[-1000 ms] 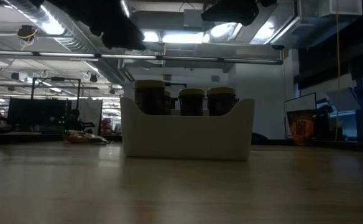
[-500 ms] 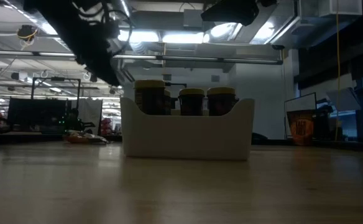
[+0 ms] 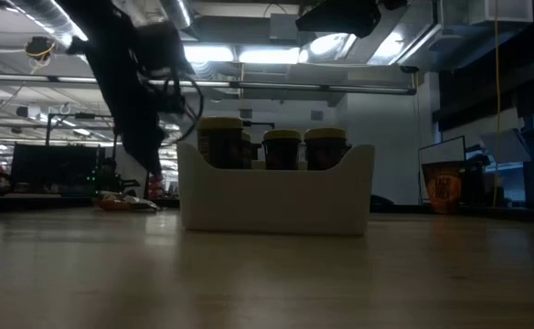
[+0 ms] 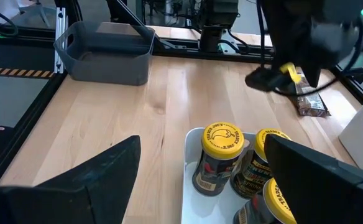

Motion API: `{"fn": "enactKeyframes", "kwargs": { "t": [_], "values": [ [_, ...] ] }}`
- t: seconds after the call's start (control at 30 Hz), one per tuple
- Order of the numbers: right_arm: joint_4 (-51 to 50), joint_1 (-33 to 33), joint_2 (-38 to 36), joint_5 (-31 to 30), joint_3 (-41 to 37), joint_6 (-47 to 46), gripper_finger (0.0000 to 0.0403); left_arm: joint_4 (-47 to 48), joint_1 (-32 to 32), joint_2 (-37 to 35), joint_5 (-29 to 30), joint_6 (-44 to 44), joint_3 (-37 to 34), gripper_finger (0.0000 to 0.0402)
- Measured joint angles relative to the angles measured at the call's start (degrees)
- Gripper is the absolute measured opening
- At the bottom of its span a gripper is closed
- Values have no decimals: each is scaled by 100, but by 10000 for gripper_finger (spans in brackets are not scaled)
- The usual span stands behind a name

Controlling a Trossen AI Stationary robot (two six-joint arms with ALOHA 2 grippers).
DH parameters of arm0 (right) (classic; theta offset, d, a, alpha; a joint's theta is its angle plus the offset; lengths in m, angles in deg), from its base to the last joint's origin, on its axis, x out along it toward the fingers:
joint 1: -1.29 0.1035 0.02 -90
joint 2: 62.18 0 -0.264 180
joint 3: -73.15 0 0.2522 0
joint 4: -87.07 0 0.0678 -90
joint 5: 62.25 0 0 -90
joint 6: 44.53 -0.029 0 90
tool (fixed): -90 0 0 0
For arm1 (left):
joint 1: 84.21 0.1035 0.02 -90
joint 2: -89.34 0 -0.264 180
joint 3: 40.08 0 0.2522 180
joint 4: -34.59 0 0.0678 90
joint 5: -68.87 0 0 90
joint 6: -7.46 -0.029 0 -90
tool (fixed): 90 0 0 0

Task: Sort spices by type
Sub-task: Put the top left orange seasoning pack into the black bin

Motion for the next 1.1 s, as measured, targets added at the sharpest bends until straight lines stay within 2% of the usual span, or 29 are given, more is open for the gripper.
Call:
{"fn": "enactKeyframes", "kwargs": {
  "t": [0.2,0.37,0.5,0.8,1.1],
  "values": [
    [-2,0,0,0,0,2,340,-35,297,564,34,-388,0,223],
    [-4,0,0,0,0,4,340,-87,428,896,372,-735,-1,223],
    [-21,0,0,0,0,7,340,-141,530,1105,423,-946,-2,223],
    [-50,0,0,0,0,7,340,-479,581,1397,498,-1216,-2,223],
    [-48,0,0,0,0,4,340,-717,901,1703,546,-1326,2,223]
  ]
}}
